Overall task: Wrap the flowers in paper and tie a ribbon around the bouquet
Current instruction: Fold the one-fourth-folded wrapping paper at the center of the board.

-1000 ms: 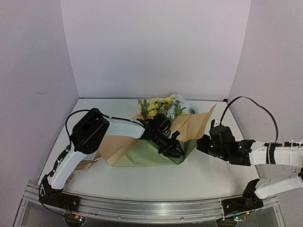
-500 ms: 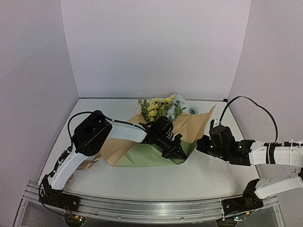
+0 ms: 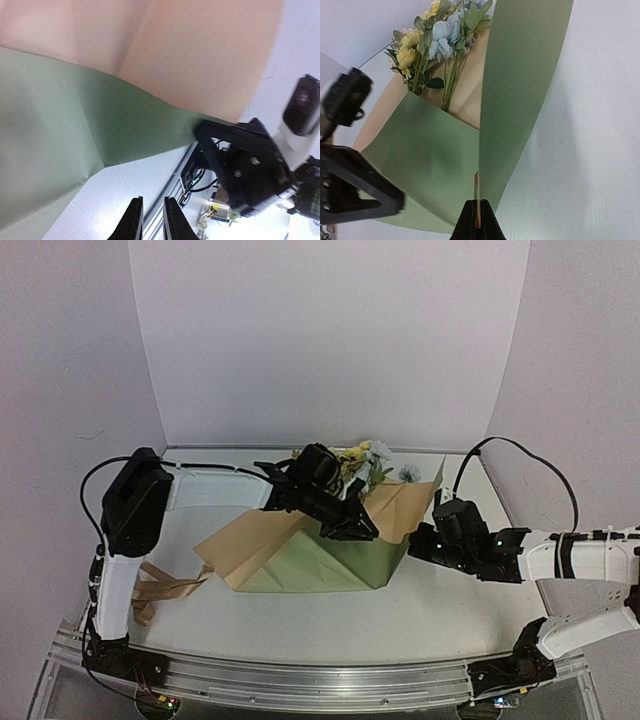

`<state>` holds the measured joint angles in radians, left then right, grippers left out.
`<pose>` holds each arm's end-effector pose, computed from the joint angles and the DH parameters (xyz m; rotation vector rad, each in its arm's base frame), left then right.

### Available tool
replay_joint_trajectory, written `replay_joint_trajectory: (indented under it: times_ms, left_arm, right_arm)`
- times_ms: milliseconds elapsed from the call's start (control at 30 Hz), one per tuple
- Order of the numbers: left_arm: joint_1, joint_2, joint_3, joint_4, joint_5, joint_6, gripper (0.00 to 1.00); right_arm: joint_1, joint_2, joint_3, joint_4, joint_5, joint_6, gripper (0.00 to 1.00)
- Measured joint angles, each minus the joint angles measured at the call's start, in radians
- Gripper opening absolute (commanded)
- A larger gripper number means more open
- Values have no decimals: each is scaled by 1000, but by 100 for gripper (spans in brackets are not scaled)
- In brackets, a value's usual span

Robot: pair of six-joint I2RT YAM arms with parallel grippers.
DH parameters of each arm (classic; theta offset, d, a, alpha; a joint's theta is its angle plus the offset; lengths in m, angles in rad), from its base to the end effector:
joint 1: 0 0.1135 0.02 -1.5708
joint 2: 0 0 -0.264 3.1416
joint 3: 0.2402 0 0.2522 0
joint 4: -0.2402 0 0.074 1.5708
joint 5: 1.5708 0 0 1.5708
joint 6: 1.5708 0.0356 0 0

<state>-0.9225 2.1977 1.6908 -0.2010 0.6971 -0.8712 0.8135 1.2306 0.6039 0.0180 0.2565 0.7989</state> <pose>0.2807 -0.4085 0.1950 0.5164 2.6648 -1.5702 0.1814 0.1787 0.2053 0.1335 2.2258 0.6394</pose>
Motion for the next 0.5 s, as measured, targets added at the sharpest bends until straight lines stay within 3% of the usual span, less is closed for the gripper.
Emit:
replay_joint_trajectory:
  times_ms: [267, 500]
  left_arm:
    - [133, -323, -386, -73, -18, 123, 6]
    - [160, -274, -500, -128, -23, 191, 4]
  right_arm:
    - [3, 25, 62, -69, 0, -28, 0]
    - [23, 86, 133, -92, -9, -50, 0]
